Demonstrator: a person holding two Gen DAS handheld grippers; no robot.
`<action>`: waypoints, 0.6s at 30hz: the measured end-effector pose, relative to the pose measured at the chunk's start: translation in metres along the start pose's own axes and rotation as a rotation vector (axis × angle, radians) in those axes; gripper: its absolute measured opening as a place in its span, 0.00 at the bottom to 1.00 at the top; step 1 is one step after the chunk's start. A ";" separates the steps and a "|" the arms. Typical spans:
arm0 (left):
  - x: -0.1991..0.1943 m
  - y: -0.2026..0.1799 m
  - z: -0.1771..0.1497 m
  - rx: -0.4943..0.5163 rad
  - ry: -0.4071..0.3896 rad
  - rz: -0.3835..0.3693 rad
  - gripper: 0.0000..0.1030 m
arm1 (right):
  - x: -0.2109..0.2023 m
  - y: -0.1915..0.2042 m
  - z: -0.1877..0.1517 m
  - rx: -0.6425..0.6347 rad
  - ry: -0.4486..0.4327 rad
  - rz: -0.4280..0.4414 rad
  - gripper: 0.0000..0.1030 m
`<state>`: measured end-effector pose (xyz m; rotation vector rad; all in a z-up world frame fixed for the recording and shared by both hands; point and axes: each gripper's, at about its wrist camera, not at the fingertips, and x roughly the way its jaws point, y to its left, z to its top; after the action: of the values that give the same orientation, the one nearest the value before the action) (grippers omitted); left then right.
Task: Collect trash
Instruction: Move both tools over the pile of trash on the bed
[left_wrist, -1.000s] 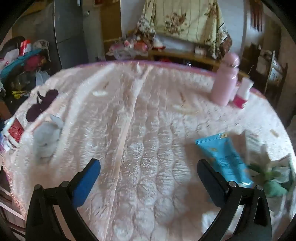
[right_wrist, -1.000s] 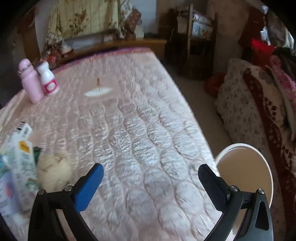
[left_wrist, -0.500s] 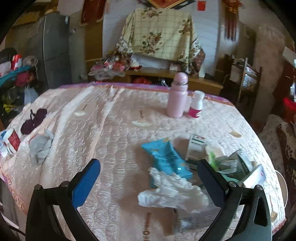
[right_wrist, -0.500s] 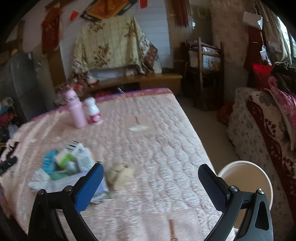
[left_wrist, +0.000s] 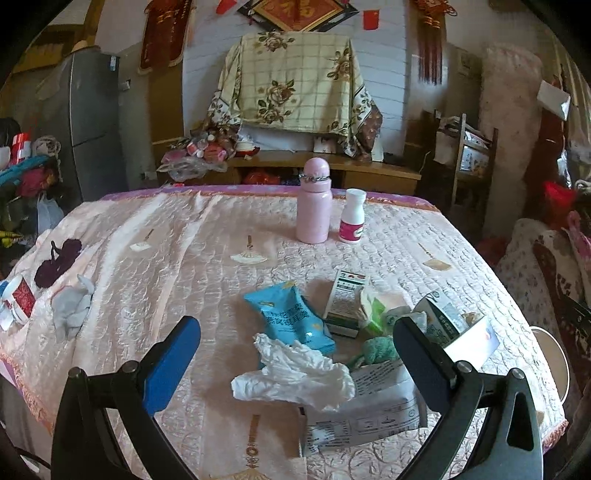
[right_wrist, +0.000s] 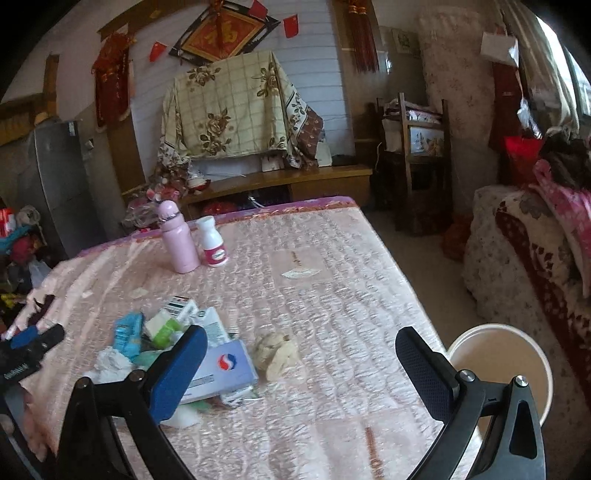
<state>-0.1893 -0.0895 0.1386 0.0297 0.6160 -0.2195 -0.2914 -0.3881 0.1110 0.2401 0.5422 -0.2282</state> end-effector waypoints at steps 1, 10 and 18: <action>-0.001 -0.001 0.000 -0.001 -0.001 -0.001 1.00 | 0.000 -0.001 0.000 0.012 0.003 0.009 1.00; -0.003 -0.011 -0.004 0.011 -0.014 -0.016 1.00 | -0.006 0.013 -0.005 -0.024 -0.009 -0.021 1.00; -0.006 -0.018 -0.004 0.025 -0.037 -0.017 1.00 | -0.007 0.020 -0.006 -0.053 -0.012 -0.031 1.00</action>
<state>-0.1999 -0.1058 0.1391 0.0450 0.5772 -0.2436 -0.2949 -0.3666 0.1136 0.1784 0.5398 -0.2451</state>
